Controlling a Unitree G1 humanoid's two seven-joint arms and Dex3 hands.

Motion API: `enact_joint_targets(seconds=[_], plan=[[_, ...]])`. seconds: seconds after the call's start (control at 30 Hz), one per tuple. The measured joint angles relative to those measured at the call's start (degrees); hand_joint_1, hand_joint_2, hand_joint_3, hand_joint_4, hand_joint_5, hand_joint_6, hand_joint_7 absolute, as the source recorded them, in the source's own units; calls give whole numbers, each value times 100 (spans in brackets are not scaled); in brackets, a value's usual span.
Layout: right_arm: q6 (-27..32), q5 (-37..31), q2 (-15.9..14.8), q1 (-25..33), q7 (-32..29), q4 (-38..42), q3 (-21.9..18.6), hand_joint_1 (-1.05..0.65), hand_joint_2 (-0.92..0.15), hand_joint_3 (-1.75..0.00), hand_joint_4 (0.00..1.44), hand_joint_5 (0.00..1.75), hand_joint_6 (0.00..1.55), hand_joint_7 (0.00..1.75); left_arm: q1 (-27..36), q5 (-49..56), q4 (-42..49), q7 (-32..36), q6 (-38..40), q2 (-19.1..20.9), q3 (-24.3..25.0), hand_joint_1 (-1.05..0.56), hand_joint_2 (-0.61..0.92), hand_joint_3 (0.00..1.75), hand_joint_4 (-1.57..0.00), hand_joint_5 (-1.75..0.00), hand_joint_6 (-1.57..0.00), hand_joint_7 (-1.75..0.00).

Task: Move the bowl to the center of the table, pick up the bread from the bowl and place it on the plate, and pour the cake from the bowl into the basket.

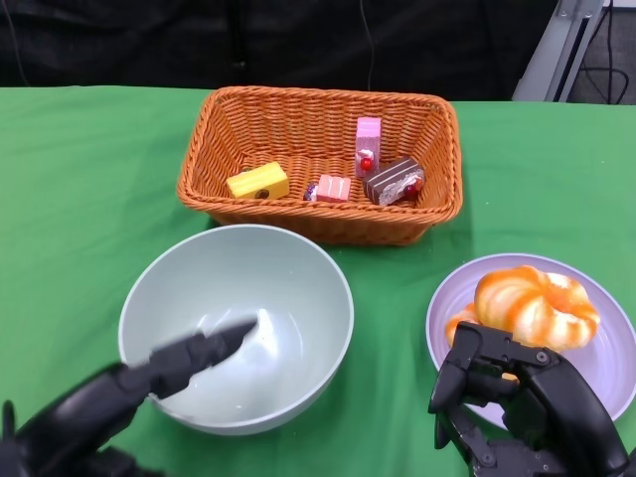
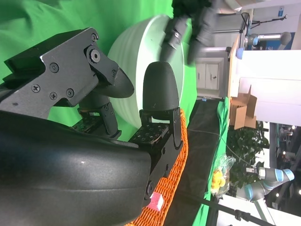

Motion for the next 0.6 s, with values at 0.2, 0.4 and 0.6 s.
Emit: enact_joint_targets(seconds=[0.2, 0.4, 0.6], plan=[[2, 53, 2, -19, 56, 10, -8, 0, -55, -122, 75, 169, 71, 148, 385, -546, -457, 164, 745, -1344, 858, -44, 92, 17, -68, -30, -56, -14], [2, 124, 2, -22, 99, 20, -19, 0, -55, -122, 75, 169, 70, 148, 447, -268, -673, 84, 1042, -1834, 1312, -32, 92, 15, -83, -38, -71, -19], [48, 139, -7, -108, 190, 133, -58, 0, -56, -120, 73, 168, 71, 146, 616, 499, -704, 65, 1116, -2234, 1381, -1, 69, 79, -84, -130, -83, -96]])
